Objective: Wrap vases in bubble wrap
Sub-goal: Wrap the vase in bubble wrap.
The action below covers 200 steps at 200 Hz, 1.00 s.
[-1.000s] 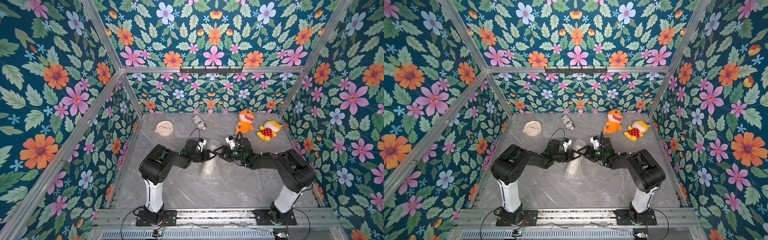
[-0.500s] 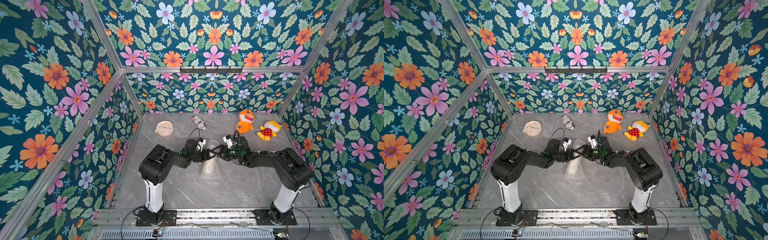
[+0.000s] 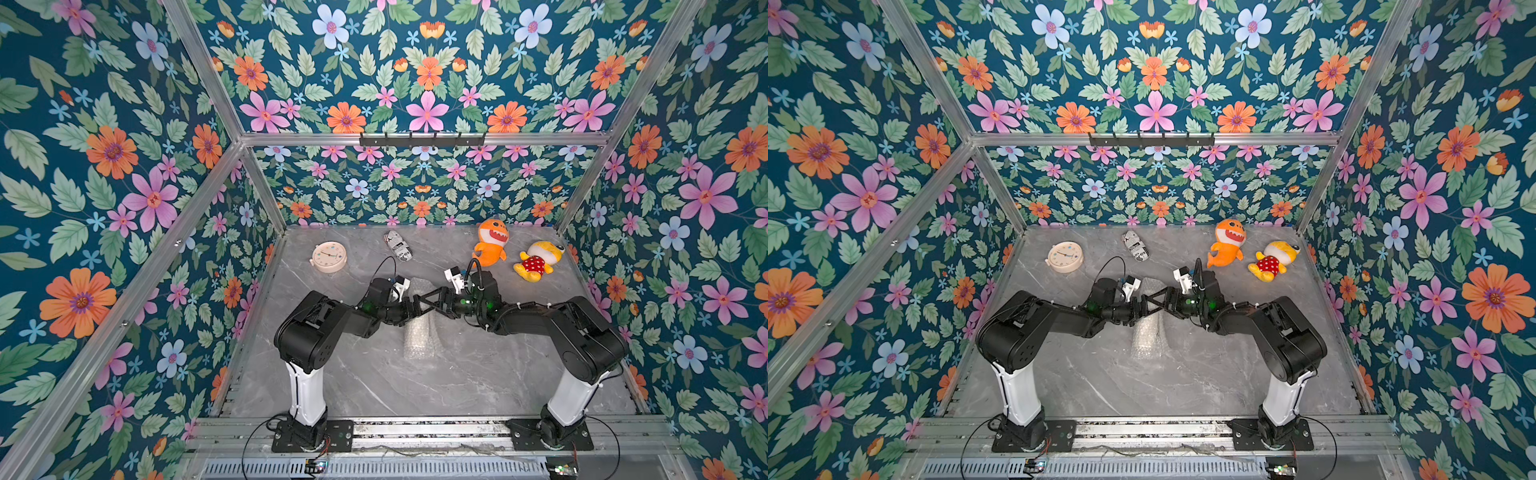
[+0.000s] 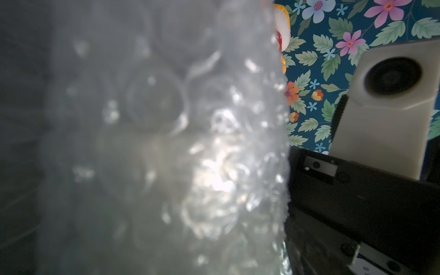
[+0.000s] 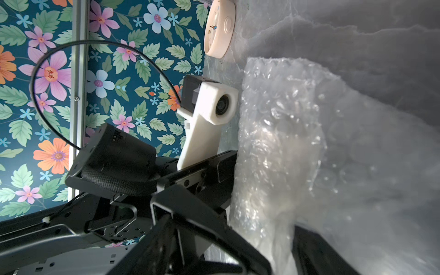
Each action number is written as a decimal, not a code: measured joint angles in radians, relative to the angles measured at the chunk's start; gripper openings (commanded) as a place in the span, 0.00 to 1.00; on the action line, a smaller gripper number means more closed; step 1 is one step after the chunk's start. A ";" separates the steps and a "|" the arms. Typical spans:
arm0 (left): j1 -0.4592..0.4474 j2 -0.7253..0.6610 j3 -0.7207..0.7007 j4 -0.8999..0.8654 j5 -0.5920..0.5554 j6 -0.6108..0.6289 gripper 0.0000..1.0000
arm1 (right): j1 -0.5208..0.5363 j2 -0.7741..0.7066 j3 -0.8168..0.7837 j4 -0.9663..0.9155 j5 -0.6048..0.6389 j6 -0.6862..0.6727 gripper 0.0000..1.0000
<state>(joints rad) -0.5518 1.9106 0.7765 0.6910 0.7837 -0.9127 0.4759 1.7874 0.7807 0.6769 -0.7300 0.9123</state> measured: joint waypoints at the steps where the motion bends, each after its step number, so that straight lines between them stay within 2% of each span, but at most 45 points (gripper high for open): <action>1: 0.000 0.000 0.000 0.001 0.000 0.000 0.98 | 0.000 0.000 0.000 0.000 0.000 0.000 0.77; 95: 0.000 -0.011 0.008 -0.019 -0.014 -0.042 0.99 | -0.002 0.026 0.017 0.037 -0.005 0.004 0.77; 144: -0.002 -0.016 0.047 -0.118 -0.040 -0.005 0.98 | -0.002 0.039 0.035 0.028 -0.003 0.026 0.77; 200: -0.003 -0.018 0.068 -0.150 -0.074 0.012 1.00 | 0.005 0.012 0.066 -0.074 0.045 0.026 0.77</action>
<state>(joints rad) -0.5552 1.8923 0.8440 0.5407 0.7101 -0.9009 0.4812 1.7992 0.8471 0.6025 -0.6853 0.9379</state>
